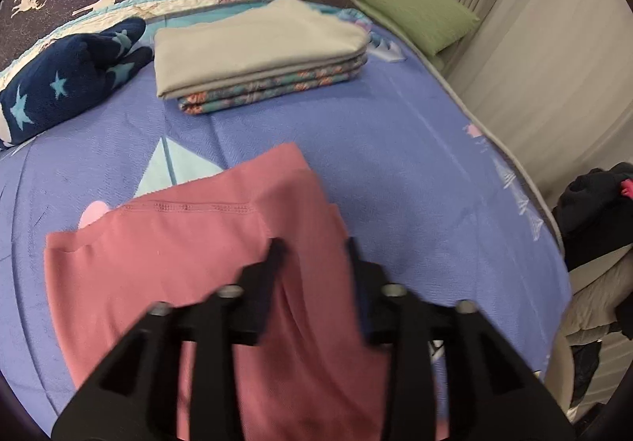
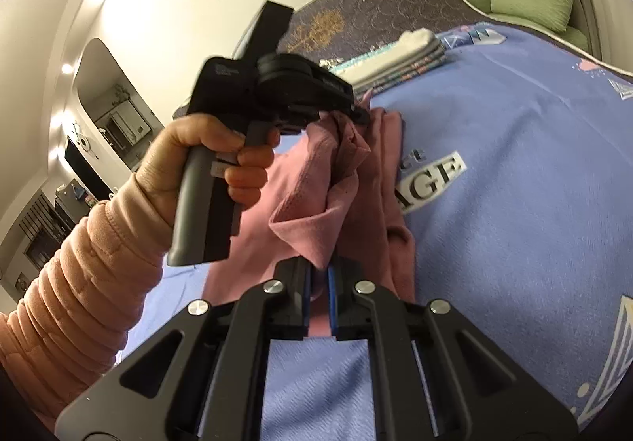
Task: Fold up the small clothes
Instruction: 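Fold the pink shirt over with both grippers and open them, then move both open grippers to the folded pink shirt's edges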
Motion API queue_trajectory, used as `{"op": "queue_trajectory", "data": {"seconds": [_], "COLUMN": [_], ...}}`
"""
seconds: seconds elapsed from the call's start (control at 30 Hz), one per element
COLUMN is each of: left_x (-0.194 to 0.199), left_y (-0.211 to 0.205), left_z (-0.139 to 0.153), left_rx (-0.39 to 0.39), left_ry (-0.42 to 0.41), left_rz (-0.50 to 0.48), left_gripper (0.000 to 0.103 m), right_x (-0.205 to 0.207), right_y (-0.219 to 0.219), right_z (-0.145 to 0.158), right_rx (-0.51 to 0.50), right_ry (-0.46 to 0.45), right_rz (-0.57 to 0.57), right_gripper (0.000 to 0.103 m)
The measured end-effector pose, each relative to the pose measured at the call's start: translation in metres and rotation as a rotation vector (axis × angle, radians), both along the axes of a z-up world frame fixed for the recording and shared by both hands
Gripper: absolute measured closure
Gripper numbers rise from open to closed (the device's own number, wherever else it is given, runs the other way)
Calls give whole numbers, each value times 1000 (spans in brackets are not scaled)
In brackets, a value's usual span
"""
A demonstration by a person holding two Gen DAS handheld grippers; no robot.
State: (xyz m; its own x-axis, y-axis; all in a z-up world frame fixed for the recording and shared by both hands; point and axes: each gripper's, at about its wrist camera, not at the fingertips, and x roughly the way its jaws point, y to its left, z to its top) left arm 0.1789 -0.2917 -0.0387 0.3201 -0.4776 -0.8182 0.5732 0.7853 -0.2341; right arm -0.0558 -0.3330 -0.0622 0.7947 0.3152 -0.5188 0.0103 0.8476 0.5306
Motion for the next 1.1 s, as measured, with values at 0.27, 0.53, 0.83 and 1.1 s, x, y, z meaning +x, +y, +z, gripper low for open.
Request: {"op": "queue_trajectory", "data": {"seconds": [0.27, 0.53, 0.83, 1.1], "left_x": [-53, -128, -149, -169], "left_y": [50, 131, 174, 174], "left_z": [40, 11, -40, -29], "left_rx": [-38, 67, 107, 89], "left_ry": [-205, -344, -283, -363], "left_rz": [-53, -19, 84, 84], "left_gripper": [44, 32, 22, 45], "right_x": [-19, -12, -14, -16], "right_y": [-15, -1, -21, 6], "right_z": [0, 10, -17, 25], "right_rx": [-38, -173, -214, -266], "right_ry": [3, -4, 225, 28], "right_rz": [-52, 23, -70, 19], "right_gripper": [63, 77, 99, 97]}}
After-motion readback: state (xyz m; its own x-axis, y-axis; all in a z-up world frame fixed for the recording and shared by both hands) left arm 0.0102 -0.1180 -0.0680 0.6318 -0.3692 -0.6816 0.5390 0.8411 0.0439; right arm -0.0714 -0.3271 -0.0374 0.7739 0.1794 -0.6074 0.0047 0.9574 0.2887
